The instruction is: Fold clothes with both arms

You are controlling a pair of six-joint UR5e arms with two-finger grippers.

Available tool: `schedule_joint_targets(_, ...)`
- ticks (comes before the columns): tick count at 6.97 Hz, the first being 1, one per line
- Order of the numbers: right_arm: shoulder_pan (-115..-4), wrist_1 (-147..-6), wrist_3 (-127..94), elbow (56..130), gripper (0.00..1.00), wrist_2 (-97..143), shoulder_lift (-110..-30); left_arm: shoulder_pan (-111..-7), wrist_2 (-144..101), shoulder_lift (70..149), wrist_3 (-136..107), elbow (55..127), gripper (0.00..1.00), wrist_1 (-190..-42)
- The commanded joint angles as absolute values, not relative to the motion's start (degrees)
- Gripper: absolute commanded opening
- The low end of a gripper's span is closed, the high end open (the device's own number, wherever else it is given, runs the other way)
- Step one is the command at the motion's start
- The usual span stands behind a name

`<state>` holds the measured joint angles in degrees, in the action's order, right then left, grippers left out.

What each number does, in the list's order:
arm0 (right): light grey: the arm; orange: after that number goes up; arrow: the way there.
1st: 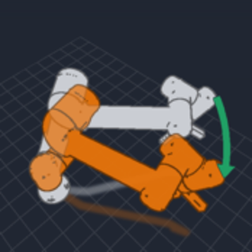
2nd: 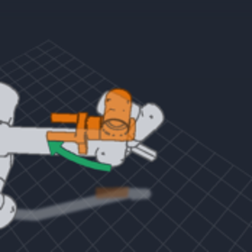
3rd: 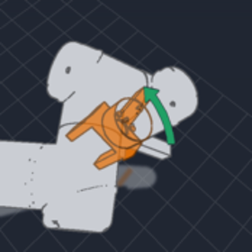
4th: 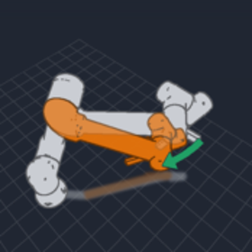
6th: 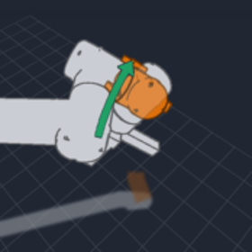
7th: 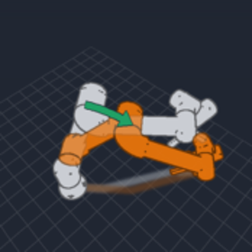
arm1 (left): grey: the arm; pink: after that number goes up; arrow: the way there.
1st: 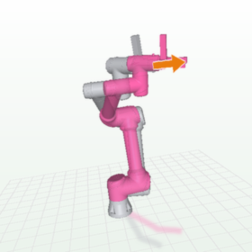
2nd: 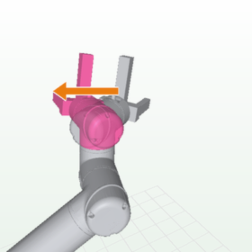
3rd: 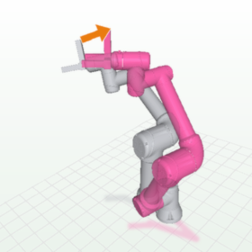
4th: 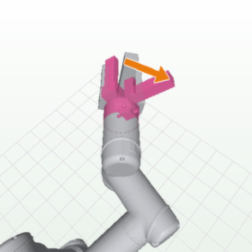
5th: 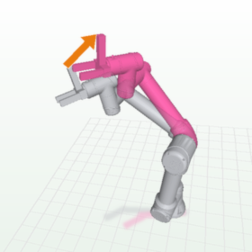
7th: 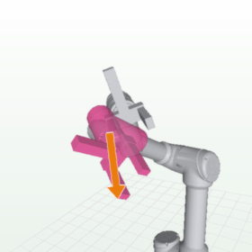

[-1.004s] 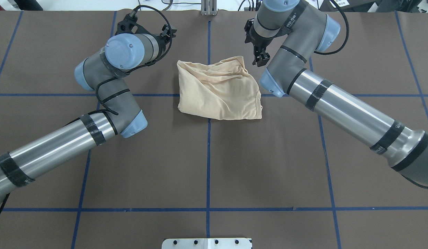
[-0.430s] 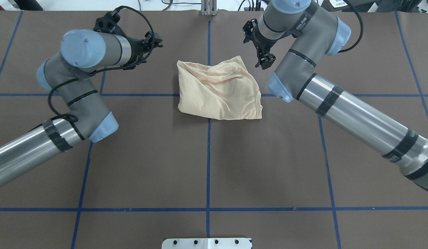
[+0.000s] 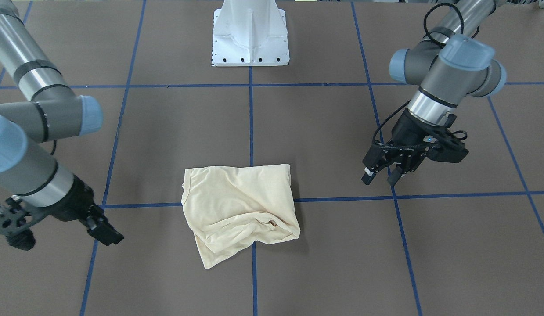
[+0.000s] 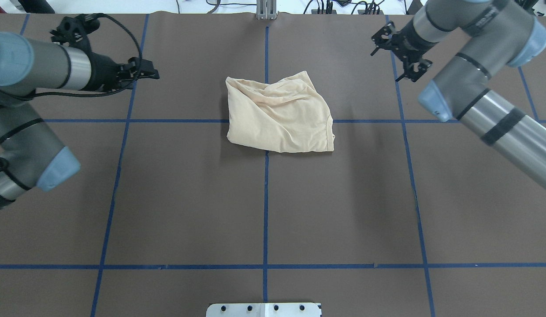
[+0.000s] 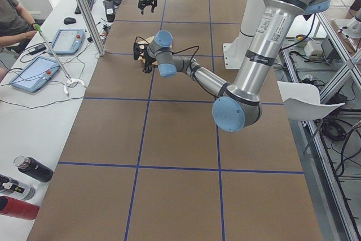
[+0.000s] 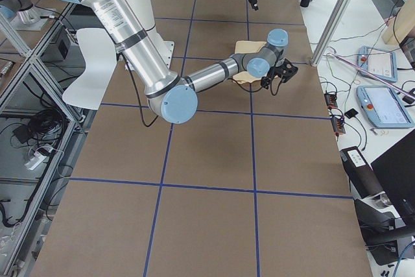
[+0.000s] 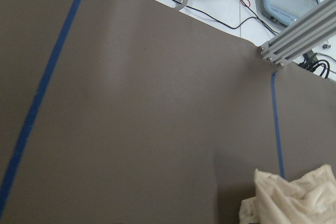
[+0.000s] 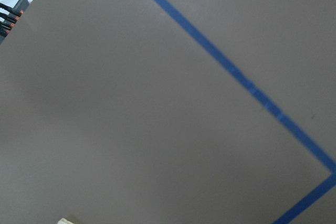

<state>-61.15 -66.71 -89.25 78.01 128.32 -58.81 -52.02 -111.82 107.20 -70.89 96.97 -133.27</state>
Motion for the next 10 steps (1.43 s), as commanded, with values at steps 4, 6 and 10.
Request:
schedule_joint_targets(4,-79.8,-67.1,-30.7,81.7,1.0,137.2,-83.5,-73.0,-128.0,81.4,-15.9,102.8,1.0,-133.2)
schedule_joint_targets(6,-84.0,-74.1,-12.1,81.7,1.0,136.2,-86.7,-80.7,-128.1,79.0,0.2,98.2,1.0,-133.1)
schedule_joint_targets(10,-89.3,-93.7,5.3,88.7,1.0,131.7,-85.7,-86.4,-132.3,79.3,7.6,94.0,1.0,-127.4)
